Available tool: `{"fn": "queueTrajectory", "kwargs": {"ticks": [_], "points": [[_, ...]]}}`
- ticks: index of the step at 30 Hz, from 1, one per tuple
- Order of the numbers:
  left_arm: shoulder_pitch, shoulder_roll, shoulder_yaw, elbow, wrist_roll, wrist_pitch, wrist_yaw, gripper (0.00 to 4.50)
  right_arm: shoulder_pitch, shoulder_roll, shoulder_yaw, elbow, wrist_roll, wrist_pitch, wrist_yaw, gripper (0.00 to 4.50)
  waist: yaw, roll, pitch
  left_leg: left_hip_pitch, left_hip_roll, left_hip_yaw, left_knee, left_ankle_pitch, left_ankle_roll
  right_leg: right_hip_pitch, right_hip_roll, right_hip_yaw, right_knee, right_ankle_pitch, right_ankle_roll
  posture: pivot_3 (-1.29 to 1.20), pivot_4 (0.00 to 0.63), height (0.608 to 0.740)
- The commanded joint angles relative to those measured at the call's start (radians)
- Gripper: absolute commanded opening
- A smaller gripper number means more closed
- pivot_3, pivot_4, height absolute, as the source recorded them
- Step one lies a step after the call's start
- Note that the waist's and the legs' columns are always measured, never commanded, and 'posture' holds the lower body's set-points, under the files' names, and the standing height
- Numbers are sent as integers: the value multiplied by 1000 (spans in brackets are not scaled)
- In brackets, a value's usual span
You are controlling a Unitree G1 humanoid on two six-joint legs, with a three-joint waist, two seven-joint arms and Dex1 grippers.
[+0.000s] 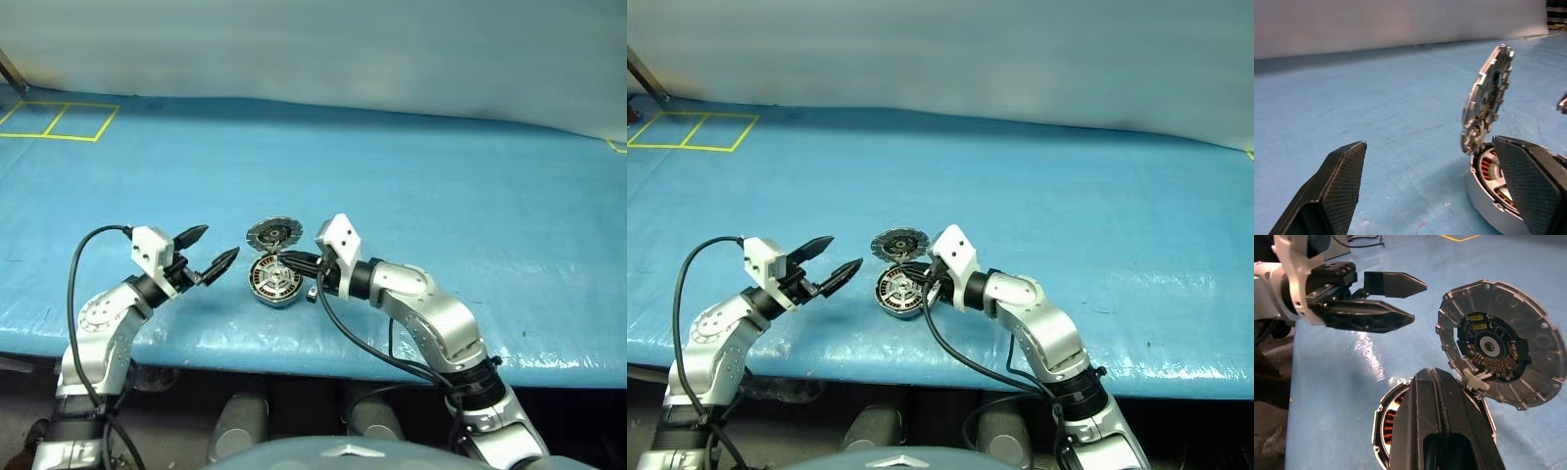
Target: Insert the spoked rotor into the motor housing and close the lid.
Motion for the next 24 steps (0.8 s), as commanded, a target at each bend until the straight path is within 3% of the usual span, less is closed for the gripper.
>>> {"fn": "queueTrajectory", "kwargs": {"ticks": [1,11,12,18,24], "points": [[-44,27,6,42,18,27,-4,3561,23,-11,-53,-64,19,8,-35,0,-3,0,0,0,0,0,0,0,0,0,0,0,0,0,0,0,150,740],[-359,-7,-56,251,63,59,-39,224,110,-74,-66,-103,16,32,-66,0,9,-1,0,0,0,0,0,1,-1,1,0,0,-1,2,3,0,150,740],[-394,-14,-64,273,65,53,-52,49,118,-82,-61,-108,15,33,-62,0,10,-1,0,0,-1,0,0,1,-1,1,0,0,-1,3,5,0,150,740],[-604,-85,-67,416,-62,165,-257,49,142,-97,-59,-129,20,31,-70,0,5,-2,0,0,-1,0,1,1,-1,2,0,0,-1,3,6,0,150,740],[-703,-83,-155,534,-29,270,-417,49,166,-101,-82,-151,13,30,-100,0,-7,-2,0,0,-1,-1,1,1,-1,2,0,0,-2,3,6,0,150,740]]}}
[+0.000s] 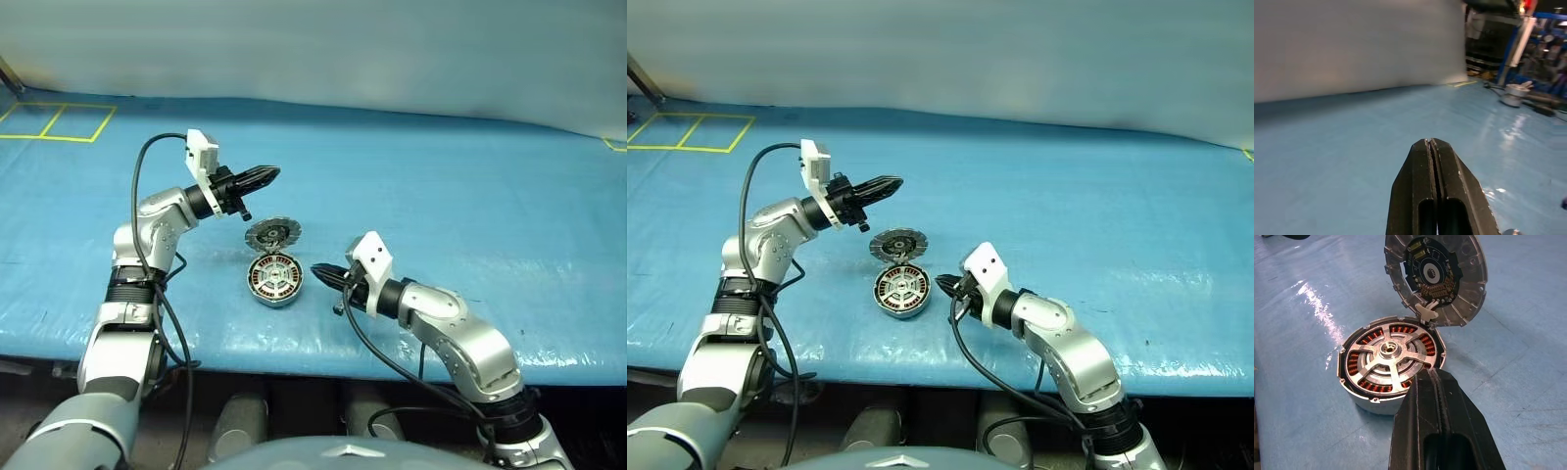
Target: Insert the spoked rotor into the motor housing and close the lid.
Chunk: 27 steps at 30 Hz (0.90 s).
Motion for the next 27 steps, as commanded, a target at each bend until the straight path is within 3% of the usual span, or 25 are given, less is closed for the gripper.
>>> {"fn": "queueTrajectory", "kwargs": {"ticks": [1,5,19,27], "points": [[-45,15,-59,61,48,35,-66,49,12,-4,-33,-53,4,-9,-28,0,1,0,0,0,0,0,0,0,0,0,0,0,0,0,0,0,150,740],[-41,33,-133,98,133,13,-105,49,25,-3,-56,-68,8,-6,-56,0,1,0,0,0,0,0,0,0,0,0,0,0,0,0,0,0,150,740],[118,54,-158,-52,125,96,-219,49,66,-22,-58,-22,48,-50,13,0,4,0,0,0,0,-1,1,0,0,0,0,0,0,0,0,0,150,740],[235,116,-292,-176,189,124,-265,49,47,-14,-62,4,43,-61,5,0,5,1,0,1,0,-1,1,0,0,2,0,0,0,-1,-1,0,150,740]]}}
